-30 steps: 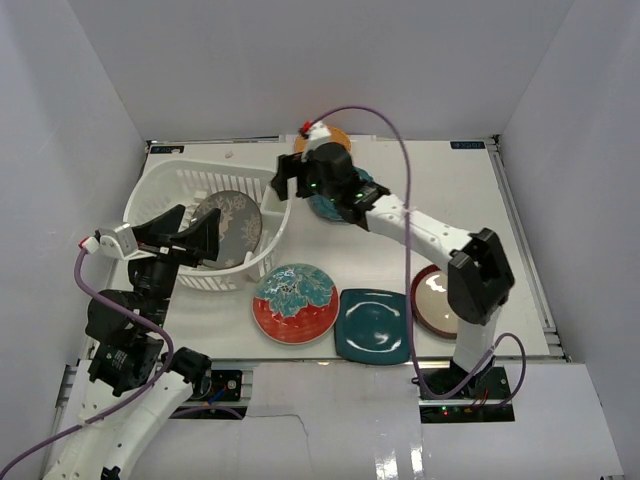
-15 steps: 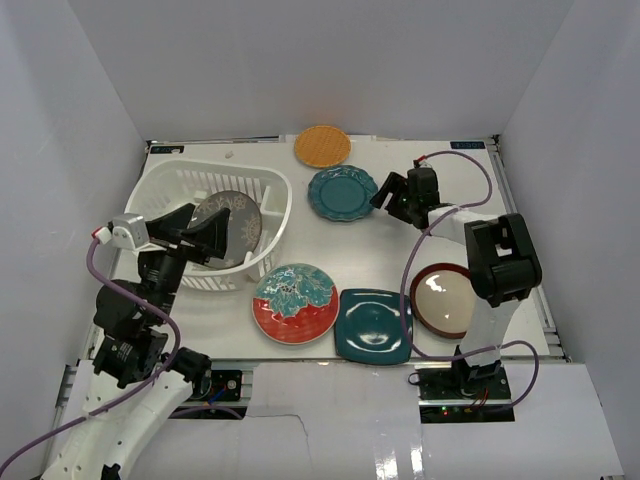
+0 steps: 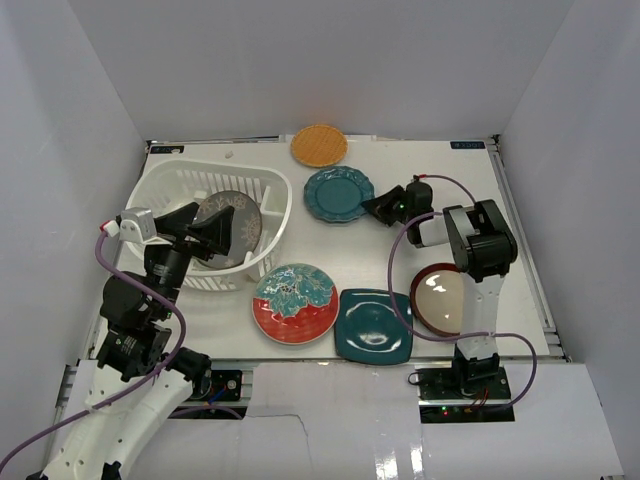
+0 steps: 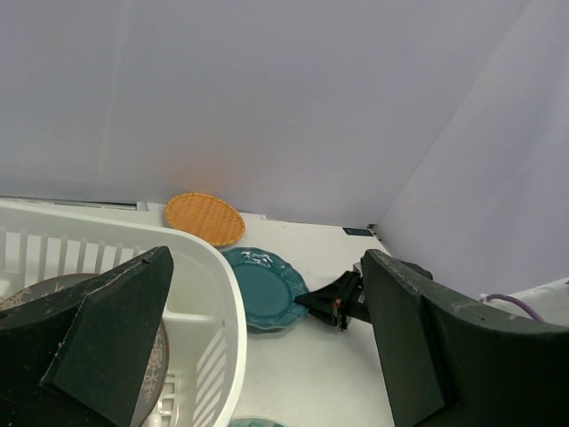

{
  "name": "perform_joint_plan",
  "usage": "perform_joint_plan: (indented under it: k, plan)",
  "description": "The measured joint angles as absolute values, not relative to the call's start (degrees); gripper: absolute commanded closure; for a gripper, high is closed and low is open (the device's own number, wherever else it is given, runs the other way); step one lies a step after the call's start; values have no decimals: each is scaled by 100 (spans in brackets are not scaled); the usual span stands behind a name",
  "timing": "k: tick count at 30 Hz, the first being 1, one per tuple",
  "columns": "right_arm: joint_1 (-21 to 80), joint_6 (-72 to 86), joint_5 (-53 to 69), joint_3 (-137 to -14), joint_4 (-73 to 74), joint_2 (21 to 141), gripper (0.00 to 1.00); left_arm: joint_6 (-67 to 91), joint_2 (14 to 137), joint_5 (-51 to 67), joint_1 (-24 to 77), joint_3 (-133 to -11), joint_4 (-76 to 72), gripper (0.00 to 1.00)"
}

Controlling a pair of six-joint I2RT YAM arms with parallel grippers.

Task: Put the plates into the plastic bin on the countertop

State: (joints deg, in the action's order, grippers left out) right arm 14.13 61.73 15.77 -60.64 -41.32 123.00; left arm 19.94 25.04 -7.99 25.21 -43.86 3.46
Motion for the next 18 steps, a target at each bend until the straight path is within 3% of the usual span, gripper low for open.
perform_joint_plan:
  k: [4,10,14,18]
  plan:
    - [1326,6158,1350,-5030,-4241,11332,92,1994,2504,-797,2488,-4386,346,2]
    - [1068,5227,1107,-4073,-3256,8897,92,2003,2493,-766,2416,-4386,346,2]
    - [1328,4641,1125,-4473,-2860,7933,92,2040,2451,-705,2349,-4386,346,2]
    - [2217,4038,1033,-5771,-2235,8075,92,2062,2401,-679,2231,-4386,342,2]
